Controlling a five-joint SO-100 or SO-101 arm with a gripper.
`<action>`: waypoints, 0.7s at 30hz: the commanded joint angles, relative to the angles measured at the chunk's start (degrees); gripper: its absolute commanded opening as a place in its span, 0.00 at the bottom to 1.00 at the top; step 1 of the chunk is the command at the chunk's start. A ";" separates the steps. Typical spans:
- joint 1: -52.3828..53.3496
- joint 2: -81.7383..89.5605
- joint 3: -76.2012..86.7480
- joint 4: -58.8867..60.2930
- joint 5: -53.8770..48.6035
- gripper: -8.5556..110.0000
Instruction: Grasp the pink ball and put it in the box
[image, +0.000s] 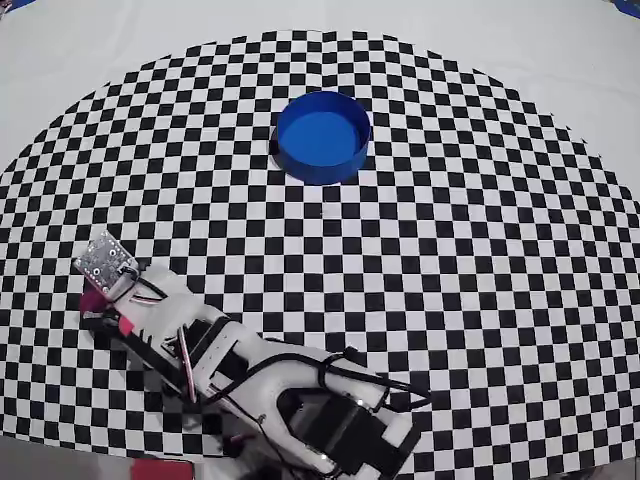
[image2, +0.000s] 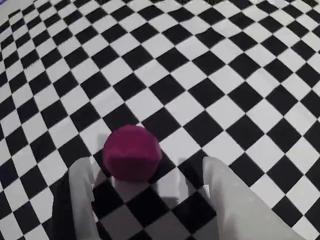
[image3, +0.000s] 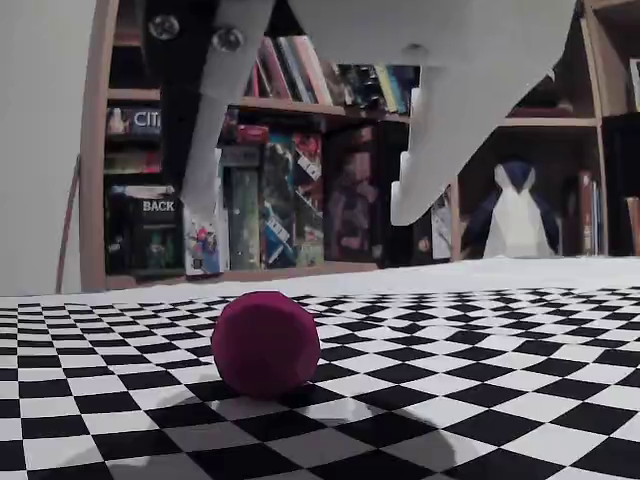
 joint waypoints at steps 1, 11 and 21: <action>0.26 -1.14 -3.25 -0.88 -0.62 0.28; 0.35 -6.33 -6.59 -0.88 -0.62 0.28; 0.35 -11.25 -9.76 -1.58 -0.62 0.28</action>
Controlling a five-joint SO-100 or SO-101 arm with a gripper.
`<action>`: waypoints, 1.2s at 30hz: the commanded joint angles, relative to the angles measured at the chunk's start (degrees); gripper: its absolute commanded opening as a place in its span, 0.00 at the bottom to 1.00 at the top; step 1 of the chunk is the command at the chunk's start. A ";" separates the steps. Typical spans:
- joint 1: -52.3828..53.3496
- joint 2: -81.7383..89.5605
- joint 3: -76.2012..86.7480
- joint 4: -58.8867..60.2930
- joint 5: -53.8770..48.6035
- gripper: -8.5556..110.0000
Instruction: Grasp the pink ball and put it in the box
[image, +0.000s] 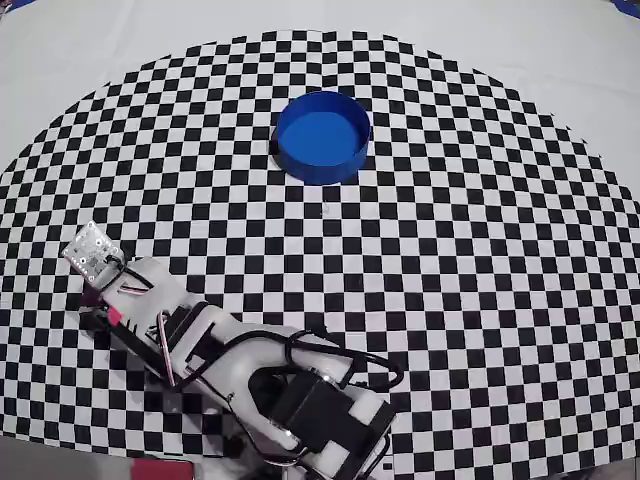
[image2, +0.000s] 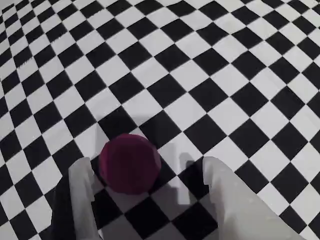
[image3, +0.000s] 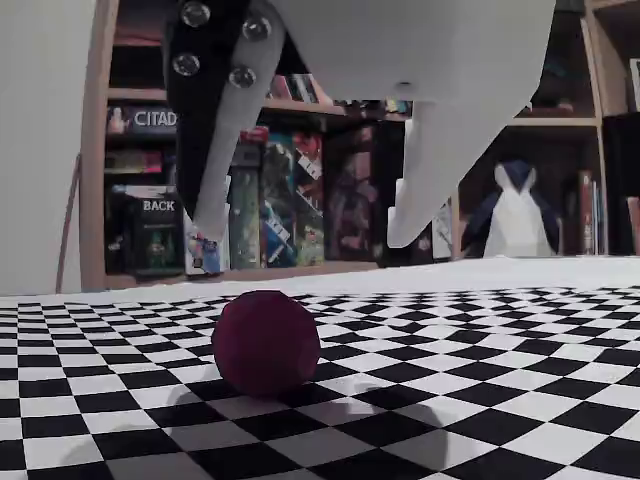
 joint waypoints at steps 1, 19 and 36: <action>0.35 -0.70 -2.72 -0.88 -0.62 0.28; 0.44 -6.50 -5.98 -1.05 -0.62 0.28; 0.44 -11.69 -9.32 -1.14 -0.62 0.28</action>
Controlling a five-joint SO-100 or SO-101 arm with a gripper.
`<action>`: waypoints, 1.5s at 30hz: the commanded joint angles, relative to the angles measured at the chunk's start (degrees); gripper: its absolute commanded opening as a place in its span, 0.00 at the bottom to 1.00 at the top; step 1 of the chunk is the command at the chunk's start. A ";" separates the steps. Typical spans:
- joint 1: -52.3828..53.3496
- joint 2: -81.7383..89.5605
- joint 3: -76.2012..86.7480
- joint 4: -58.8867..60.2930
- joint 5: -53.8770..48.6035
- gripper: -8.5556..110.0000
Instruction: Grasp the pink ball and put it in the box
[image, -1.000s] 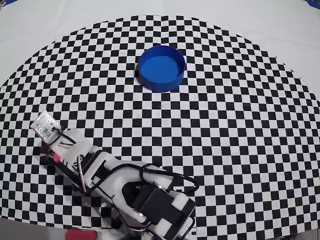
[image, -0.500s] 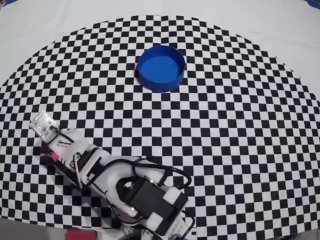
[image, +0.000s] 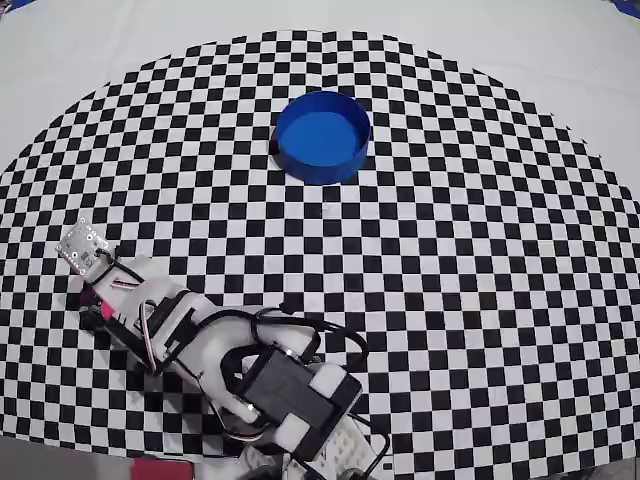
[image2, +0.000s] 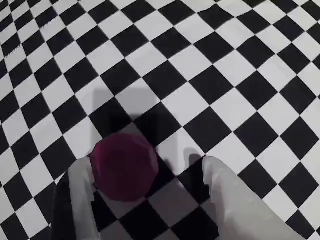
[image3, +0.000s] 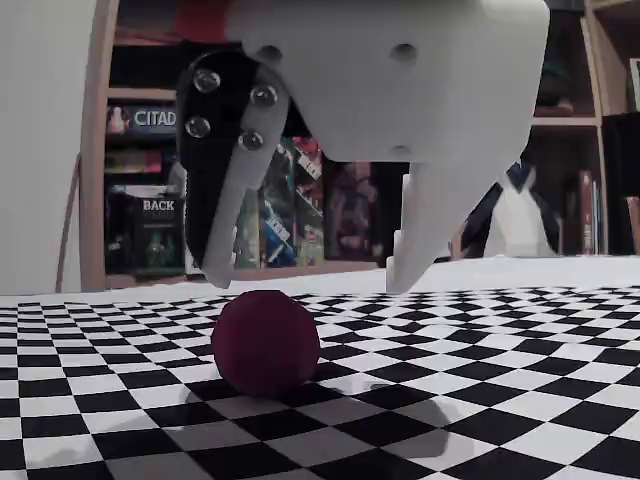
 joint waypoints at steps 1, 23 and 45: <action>0.44 -0.44 -2.72 -0.79 -0.62 0.28; -0.62 -4.39 -4.75 -1.05 -0.62 0.28; -1.93 -4.48 -4.75 -1.05 -0.53 0.28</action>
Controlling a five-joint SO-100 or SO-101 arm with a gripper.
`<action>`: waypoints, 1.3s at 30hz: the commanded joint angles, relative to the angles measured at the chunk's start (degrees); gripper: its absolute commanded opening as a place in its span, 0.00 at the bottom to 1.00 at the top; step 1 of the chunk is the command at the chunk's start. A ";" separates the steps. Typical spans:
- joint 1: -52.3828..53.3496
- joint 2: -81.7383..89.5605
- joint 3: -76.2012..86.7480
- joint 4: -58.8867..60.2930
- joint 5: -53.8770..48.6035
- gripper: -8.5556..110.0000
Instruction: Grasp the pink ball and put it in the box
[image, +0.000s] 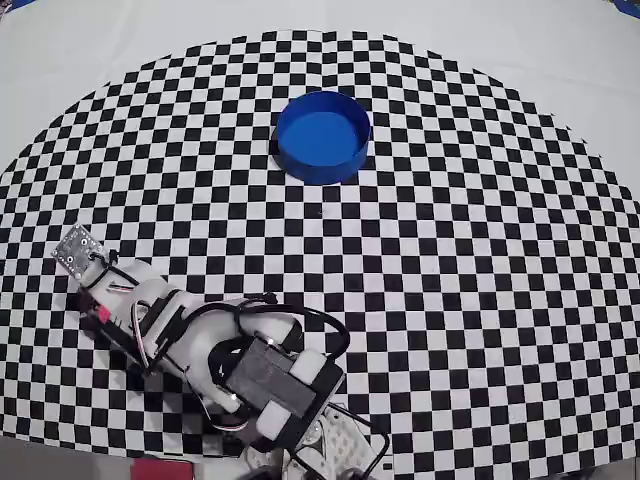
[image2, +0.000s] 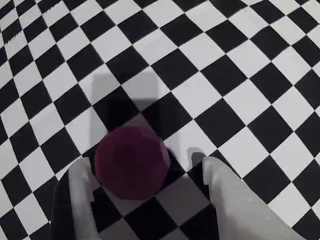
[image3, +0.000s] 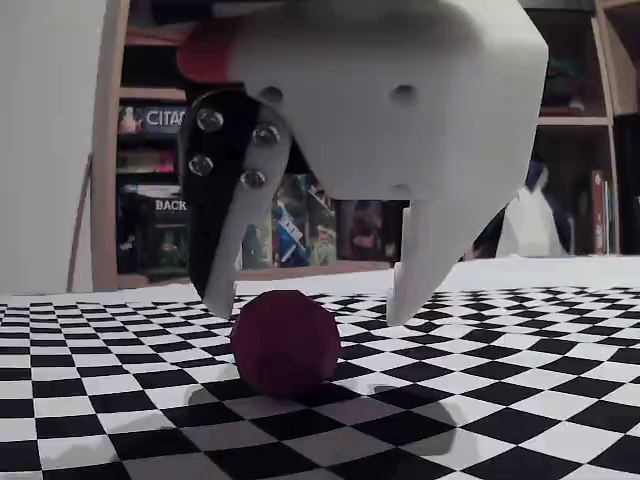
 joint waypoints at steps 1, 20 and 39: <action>-0.70 0.18 -2.90 -0.70 -0.53 0.28; -1.41 -0.26 -2.90 -0.70 -0.53 0.28; -1.76 -3.16 -5.10 -0.70 -0.44 0.28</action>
